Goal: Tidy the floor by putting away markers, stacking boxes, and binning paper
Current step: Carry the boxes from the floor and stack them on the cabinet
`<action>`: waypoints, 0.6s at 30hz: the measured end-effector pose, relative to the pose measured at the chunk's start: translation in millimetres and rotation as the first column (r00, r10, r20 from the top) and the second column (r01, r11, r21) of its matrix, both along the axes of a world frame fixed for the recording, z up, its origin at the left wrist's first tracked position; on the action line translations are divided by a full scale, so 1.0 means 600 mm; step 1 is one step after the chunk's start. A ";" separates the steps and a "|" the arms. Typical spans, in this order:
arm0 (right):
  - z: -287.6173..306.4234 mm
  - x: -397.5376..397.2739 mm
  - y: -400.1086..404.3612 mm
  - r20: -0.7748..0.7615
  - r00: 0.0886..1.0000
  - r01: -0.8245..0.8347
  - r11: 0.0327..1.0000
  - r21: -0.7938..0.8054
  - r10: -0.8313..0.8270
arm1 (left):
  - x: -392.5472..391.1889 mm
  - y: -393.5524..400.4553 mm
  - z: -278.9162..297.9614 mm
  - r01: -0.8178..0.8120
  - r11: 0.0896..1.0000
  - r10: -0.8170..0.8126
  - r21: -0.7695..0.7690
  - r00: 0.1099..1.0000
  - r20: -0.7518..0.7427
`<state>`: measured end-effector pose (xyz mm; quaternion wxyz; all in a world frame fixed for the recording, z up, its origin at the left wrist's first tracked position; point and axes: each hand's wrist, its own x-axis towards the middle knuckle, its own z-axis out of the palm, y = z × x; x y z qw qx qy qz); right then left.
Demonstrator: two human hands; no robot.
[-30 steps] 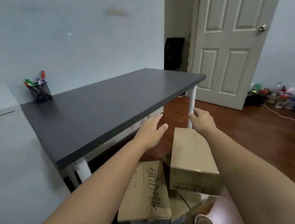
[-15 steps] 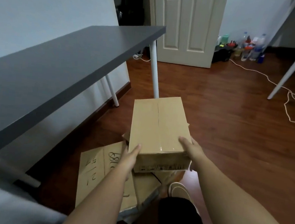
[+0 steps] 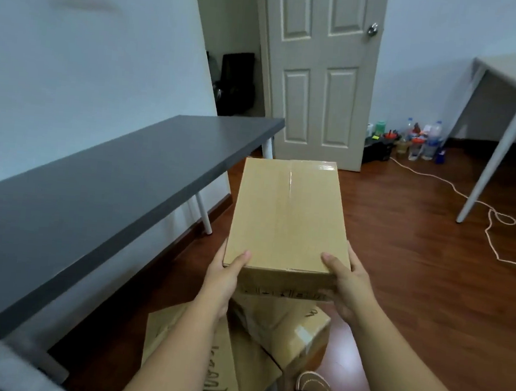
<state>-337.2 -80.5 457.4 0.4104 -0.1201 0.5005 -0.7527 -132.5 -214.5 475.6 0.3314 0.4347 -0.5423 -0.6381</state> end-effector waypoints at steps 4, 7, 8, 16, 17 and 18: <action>0.115 0.003 0.023 -0.029 0.999 0.032 0.992 -0.122 -0.036 | -0.008 0.006 0.116 0.044 0.994 -0.052 -0.101 0.996 -0.072; 0.208 0.007 0.032 -0.126 0.992 -0.010 0.979 -0.202 -0.016 | -0.001 0.024 0.201 0.021 0.983 -0.054 -0.185 0.982 -0.178; 0.238 0.010 0.032 -0.160 0.987 -0.023 0.974 -0.224 -0.014 | 0.005 0.031 0.228 -0.005 0.978 -0.040 -0.208 0.977 -0.212; 0.420 0.130 -0.007 -0.325 0.936 -0.268 0.870 -0.413 0.135 | 0.163 0.083 0.409 -0.280 0.868 0.126 -0.410 0.923 -0.364; 0.435 0.156 -0.017 -0.328 0.930 -0.303 0.848 -0.434 0.165 | 0.196 0.092 0.428 -0.309 0.840 0.150 -0.445 0.922 -0.357; 0.449 0.184 -0.026 -0.326 0.923 -0.340 0.824 -0.452 0.202 | 0.231 0.101 0.445 -0.344 0.814 0.184 -0.469 0.917 -0.353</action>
